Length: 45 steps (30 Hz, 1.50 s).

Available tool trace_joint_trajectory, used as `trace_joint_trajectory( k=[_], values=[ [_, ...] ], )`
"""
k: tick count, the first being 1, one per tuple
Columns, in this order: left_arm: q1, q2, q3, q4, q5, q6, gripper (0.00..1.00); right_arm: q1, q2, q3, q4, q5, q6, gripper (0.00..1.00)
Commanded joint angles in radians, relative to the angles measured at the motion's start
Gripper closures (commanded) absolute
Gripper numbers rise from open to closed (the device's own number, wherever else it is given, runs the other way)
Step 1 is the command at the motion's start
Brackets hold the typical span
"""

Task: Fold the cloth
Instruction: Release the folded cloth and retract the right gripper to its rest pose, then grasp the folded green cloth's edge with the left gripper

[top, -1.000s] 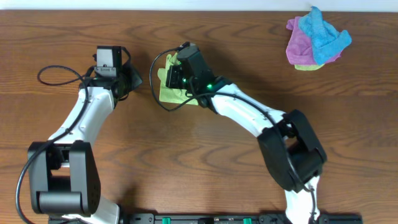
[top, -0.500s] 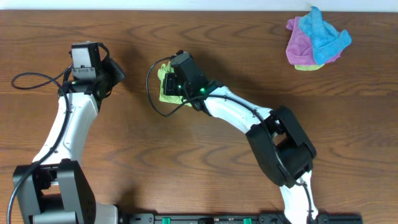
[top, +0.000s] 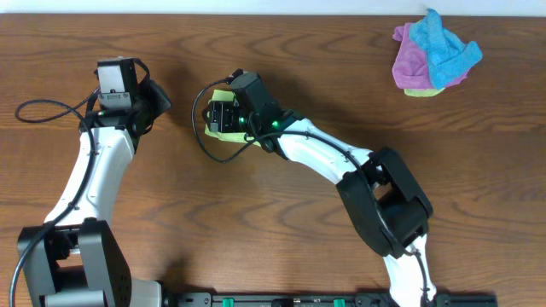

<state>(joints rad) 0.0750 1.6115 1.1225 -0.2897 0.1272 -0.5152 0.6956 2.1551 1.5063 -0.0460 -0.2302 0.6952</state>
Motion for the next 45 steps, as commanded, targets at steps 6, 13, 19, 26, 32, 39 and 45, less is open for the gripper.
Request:
trace_joint_trajectory(
  k=[6,13,19,26,32,39,45],
  values=[
    [0.003,-0.011,0.008,-0.022,-0.004,0.022,0.88,-0.074,-0.102,0.039,-0.071,-0.029,-0.082,0.10],
    [0.003,-0.026,0.008,-0.068,0.060,0.022,0.15,-0.171,-0.306,0.039,-0.440,-0.029,-0.378,0.01],
    [0.003,-0.061,0.008,-0.101,0.102,0.021,0.05,-0.286,-0.505,0.034,-0.761,-0.028,-0.585,0.01],
    [0.003,-0.098,0.008,-0.185,0.118,0.022,0.05,-0.470,-0.766,-0.173,-0.906,-0.029,-0.660,0.01],
    [0.003,-0.113,0.008,-0.242,0.162,0.021,0.05,-0.598,-1.163,-0.523,-0.839,-0.028,-0.645,0.01],
    [0.003,-0.118,0.008,-0.300,0.295,0.010,0.05,-0.665,-1.587,-0.759,-0.870,0.051,-0.550,0.01],
    [0.002,-0.129,0.008,-0.330,0.352,-0.010,0.05,-0.668,-1.734,-0.798,-0.871,0.154,-0.551,0.01]
  ],
)
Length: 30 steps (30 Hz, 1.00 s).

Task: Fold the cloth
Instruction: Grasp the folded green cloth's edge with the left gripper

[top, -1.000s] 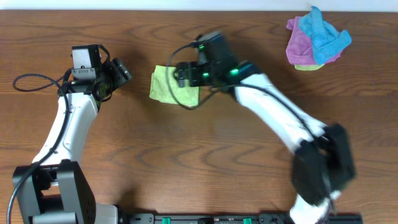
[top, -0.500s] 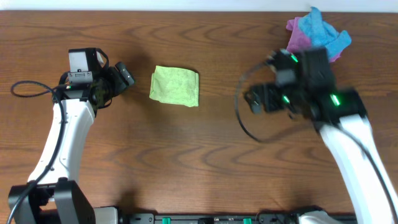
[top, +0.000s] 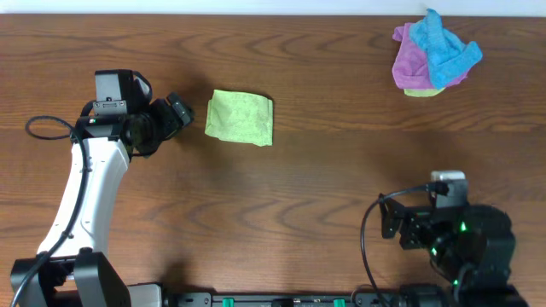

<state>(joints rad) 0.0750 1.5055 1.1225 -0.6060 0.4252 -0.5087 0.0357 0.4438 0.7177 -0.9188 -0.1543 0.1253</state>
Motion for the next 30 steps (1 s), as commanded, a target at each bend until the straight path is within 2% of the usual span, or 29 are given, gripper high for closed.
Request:
trace_joint_trajectory(
  k=[1,6,10,19,24,30],
  values=[
    [-0.002,-0.023,0.008,-0.023,0.059,-0.016,0.05,-0.008,-0.023,-0.010,0.002,0.080,0.018,0.01],
    [-0.041,-0.023,-0.027,-0.035,0.057,-0.045,0.05,-0.008,-0.020,-0.010,0.002,0.080,0.016,0.01],
    [-0.080,-0.023,-0.092,0.020,0.044,-0.098,0.05,-0.008,-0.020,-0.010,0.002,0.079,0.016,0.01],
    [-0.145,-0.022,-0.327,0.368,0.032,-0.394,0.05,-0.008,-0.020,-0.010,0.002,0.079,0.016,0.01],
    [-0.190,-0.016,-0.432,0.564,-0.026,-0.558,0.05,-0.008,-0.020,-0.010,0.002,0.079,0.016,0.01],
    [-0.256,0.039,-0.442,0.658,-0.105,-0.629,0.05,-0.008,-0.020,-0.010,0.002,0.079,0.016,0.01]
  ],
)
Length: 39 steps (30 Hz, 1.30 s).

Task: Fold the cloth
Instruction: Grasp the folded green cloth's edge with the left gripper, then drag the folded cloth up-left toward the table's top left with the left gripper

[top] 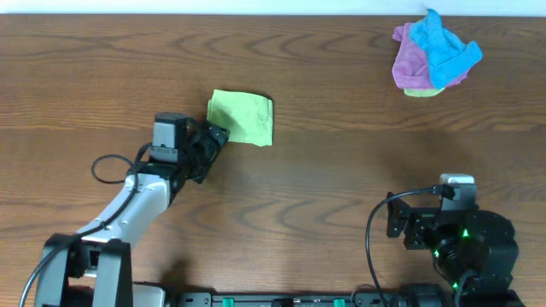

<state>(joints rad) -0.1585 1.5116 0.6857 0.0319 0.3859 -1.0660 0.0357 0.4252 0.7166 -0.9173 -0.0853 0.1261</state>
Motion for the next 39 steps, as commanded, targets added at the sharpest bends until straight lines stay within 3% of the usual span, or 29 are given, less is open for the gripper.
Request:
trace_joint_trajectory(
  k=[1,12,31,34,39],
  values=[
    [-0.029,0.042,-0.005,0.031,-0.076,-0.084,0.05,-0.008,-0.002,-0.008,0.000,0.010,0.015,0.01],
    [-0.047,0.184,-0.005,0.200,-0.082,-0.192,0.05,-0.008,-0.002,-0.008,0.000,0.010,0.015,0.01],
    [-0.066,0.403,-0.004,0.444,-0.106,-0.246,0.00,-0.008,-0.002,-0.008,0.000,0.010,0.015,0.01],
    [-0.066,0.416,-0.003,0.445,-0.133,-0.212,0.23,-0.008,-0.002,-0.008,0.000,0.010,0.015,0.01],
    [-0.066,0.441,-0.003,0.478,-0.133,-0.121,0.48,-0.008,-0.002,-0.008,0.000,0.010,0.015,0.01]
  ],
)
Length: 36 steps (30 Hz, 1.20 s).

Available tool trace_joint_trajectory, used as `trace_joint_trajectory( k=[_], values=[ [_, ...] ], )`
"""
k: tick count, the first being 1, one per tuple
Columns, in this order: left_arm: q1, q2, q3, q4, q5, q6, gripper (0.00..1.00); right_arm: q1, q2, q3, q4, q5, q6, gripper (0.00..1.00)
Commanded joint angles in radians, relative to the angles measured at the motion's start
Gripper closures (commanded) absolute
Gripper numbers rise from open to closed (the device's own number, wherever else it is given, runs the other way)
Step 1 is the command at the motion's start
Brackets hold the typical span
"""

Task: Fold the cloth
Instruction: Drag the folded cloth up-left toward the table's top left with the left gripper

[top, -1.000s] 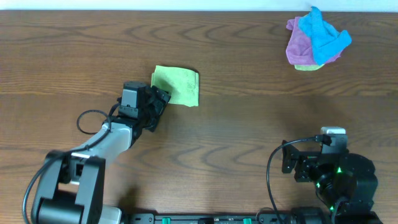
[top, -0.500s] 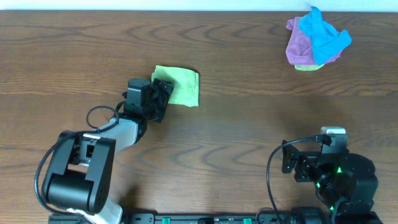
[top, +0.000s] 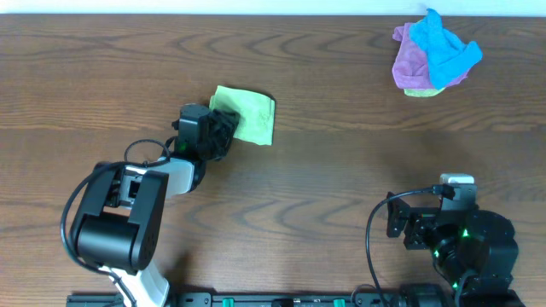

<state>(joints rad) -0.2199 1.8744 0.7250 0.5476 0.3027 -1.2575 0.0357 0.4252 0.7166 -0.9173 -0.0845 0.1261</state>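
Note:
A small yellow-green cloth (top: 252, 115) lies folded into a rough square on the wooden table (top: 341, 170), left of centre. My left gripper (top: 223, 126) sits over the cloth's lower left edge and hides that part; from above its jaws do not show clearly. The left arm is folded back tightly toward the front left. My right gripper (top: 397, 227) is tucked in at the front right, far from the cloth, and its fingers cannot be made out.
A heap of pink, blue and yellow-green cloths (top: 433, 53) lies at the back right corner. The right arm's base (top: 465, 243) fills the front right, and the left arm's base (top: 119, 217) the front left.
My left gripper has moved right, from just off the cloth's lower left corner to over its left edge. The cloth has turned slightly and its left side has shifted right. The right arm has not moved.
First my right gripper was down on the green cloth and the left one stood off to the left. Then the right arm was back at the front right and the cloth lay folded. The left gripper then stood closer to it at each moment and is now on its edge.

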Motion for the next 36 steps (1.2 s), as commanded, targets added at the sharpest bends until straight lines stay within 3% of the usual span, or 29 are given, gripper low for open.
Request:
trace_joint_trajectory(
  k=[1,6,7,11,18,26,31,36],
  values=[
    [-0.005,0.087,-0.043,-0.031,-0.050,0.086,0.55,-0.008,-0.002,-0.008,0.000,0.010,0.015,0.01],
    [-0.005,0.116,-0.042,0.012,-0.039,0.195,0.91,-0.008,-0.002,-0.008,0.000,0.010,0.015,0.01],
    [-0.005,0.117,-0.042,0.022,-0.030,0.217,0.94,-0.008,-0.002,-0.008,0.000,0.010,0.015,0.01],
    [0.019,0.116,-0.035,0.094,0.039,0.324,0.94,-0.008,-0.002,-0.008,0.000,0.010,0.015,0.01],
    [0.156,0.081,0.074,0.099,0.273,0.383,0.94,-0.008,-0.002,-0.008,0.000,0.010,0.015,0.01],
    [0.294,0.043,0.351,-0.236,0.352,0.425,0.94,-0.008,-0.002,-0.008,0.000,0.010,0.015,0.01],
    [0.352,0.043,0.533,-0.446,0.278,0.496,0.94,-0.008,-0.002,-0.008,0.000,0.010,0.015,0.01],
    [0.406,0.054,0.639,-0.498,0.186,0.521,0.94,-0.008,-0.002,-0.008,0.000,0.010,0.015,0.01]
  ],
)
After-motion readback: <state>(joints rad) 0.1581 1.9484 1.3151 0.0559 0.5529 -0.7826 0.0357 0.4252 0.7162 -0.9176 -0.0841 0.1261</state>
